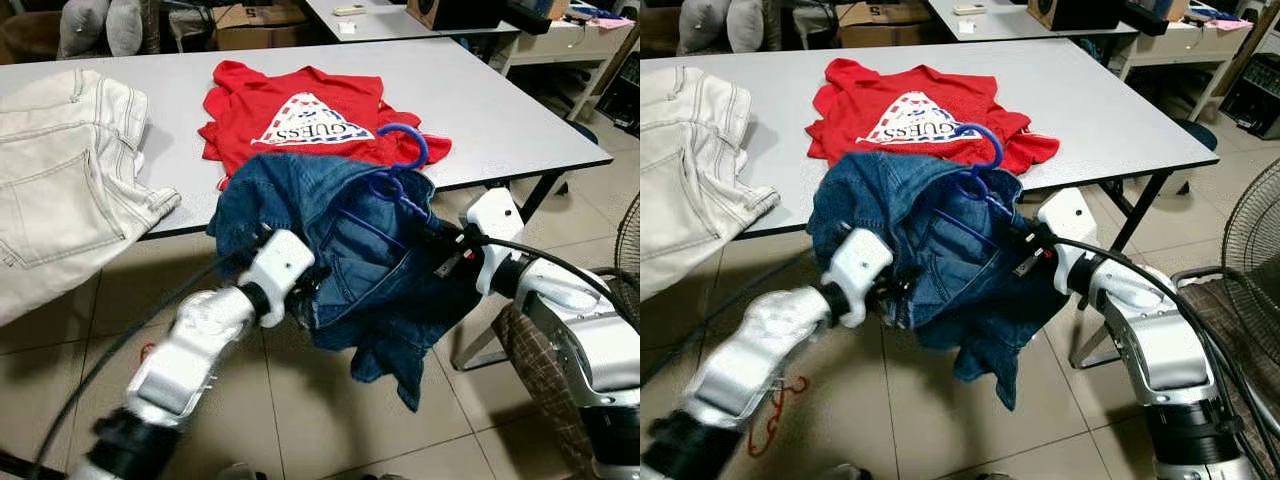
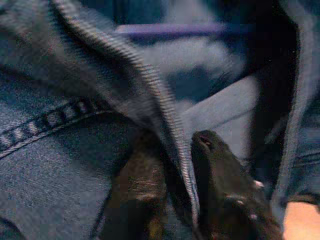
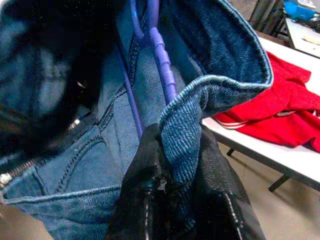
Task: Hang hanger
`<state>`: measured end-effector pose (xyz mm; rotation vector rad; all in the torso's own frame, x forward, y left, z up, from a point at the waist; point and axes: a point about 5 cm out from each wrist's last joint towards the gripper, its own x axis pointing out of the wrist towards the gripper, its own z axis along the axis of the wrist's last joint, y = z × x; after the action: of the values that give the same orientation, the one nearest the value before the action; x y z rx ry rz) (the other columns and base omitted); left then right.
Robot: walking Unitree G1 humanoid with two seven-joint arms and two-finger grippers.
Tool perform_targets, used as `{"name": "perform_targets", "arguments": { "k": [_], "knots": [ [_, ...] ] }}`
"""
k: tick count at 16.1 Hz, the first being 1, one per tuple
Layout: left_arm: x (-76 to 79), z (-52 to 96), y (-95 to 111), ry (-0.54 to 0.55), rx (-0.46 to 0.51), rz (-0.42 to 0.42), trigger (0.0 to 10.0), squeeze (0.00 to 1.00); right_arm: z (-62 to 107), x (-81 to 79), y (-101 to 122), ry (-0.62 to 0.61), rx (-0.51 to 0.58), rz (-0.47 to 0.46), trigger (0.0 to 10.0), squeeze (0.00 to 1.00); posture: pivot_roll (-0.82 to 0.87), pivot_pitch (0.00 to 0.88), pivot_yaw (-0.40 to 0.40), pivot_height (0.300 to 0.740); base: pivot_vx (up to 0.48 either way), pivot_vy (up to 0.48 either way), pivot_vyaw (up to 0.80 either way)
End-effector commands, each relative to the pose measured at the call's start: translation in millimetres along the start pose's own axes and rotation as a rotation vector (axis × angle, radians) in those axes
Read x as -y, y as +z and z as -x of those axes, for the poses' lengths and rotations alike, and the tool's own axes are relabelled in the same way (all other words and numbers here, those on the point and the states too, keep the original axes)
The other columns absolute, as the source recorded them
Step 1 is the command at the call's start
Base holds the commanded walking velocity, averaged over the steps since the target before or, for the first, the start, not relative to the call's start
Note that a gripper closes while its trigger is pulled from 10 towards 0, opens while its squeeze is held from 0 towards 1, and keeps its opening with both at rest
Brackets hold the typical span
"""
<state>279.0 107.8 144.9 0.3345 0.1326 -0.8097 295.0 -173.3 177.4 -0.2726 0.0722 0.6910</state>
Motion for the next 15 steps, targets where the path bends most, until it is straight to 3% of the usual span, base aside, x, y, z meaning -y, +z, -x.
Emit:
{"name": "perform_targets", "arguments": {
  "k": [1, 3, 5, 7, 9, 10, 12, 13, 14, 15],
  "knots": [
    [3.8, 5.2, 2, -0.057, 0.004, 0.011, 10.0, 1.0, 2.5, 7.6, 11, -0.02, 0.049, 0.037, 10.0, 0.0, 0.02, 0.037, -0.041, 0.74, 0.0, 0.0, 0.0],
    [-2.6, 13.8, -3, -0.067, -0.061, -0.054, 10.0, 1.0, 1.9, 9.9, 10, -0.018, 0.046, 0.041, 10.0, 0.0, 0.03, 0.03, -0.041, 0.74, 0.0, 0.0, 0.0],
    [-13.2, 16.5, -11, 0.008, -0.122, -0.119, 10.0, 1.0, 0.8, 9.7, 9, -0.01, 0.041, 0.047, 10.0, 0.0, 0.03, 0.025, -0.04, 0.74, 0.0, 0.0, 0.0],
    [-20.8, 19.6, -12, 0.063, -0.123, -0.116, 10.0, 1.0, 0.2, 10.0, 5, -0.001, 0.03, 0.049, 10.0, 0.0, 0.03, 0.024, -0.039, 0.74, 0.0, 0.0, 0.0],
    [-18.7, 24.8, -9, 0.02, -0.069, -0.081, 10.0, 1.0, 0.6, 10.9, 3, 0.001, 0.025, 0.047, 10.0, 0.0, 0.03, 0.024, -0.041, 0.74, 0.0, 0.0, 0.0],
    [-16.1, 30.2, -6, -0.034, -0.021, -0.049, 10.0, 0.74, 1.1, 11.0, 1, 0.005, 0.018, 0.047, 10.0, 0.0, 0.03, 0.023, -0.042, 0.74, 0.0, 0.0, 0.0],
    [-19.0, 43.0, 7, -0.099, 0.087, 0.033, 10.0, 0.35, 2.5, 11.1, -2, 0.019, 0.007, 0.054, 10.0, 0.0, 0.03, 0.023, -0.044, 0.74, 0.0, 0.0, 0.0],
    [-30.5, 55.3, 20, -0.118, 0.168, 0.074, 10.0, 0.38, 4.1, 11.8, -2, 0.036, 0.002, 0.065, 10.0, 0.0, 0.03, 0.024, -0.043, 0.74, 0.0, 0.0, 0.0],
    [-43.4, 65.6, 27, -0.119, 0.201, 0.097, 10.0, 0.53, 4.9, 11.7, -1, 0.06, 0.0, 0.079, 10.0, 0.0, 0.03, 0.023, -0.044, 0.74, 0.0, 0.0, 0.0],
    [-51.7, 69.7, 30, -0.102, 0.214, 0.096, 10.0, 1.0, 5.3, 10.7, -1, 0.085, 0.002, 0.086, 10.0, 0.0, 0.04, 0.024, -0.044, 0.74, 0.0, 0.0, 0.0]
  ]
}}
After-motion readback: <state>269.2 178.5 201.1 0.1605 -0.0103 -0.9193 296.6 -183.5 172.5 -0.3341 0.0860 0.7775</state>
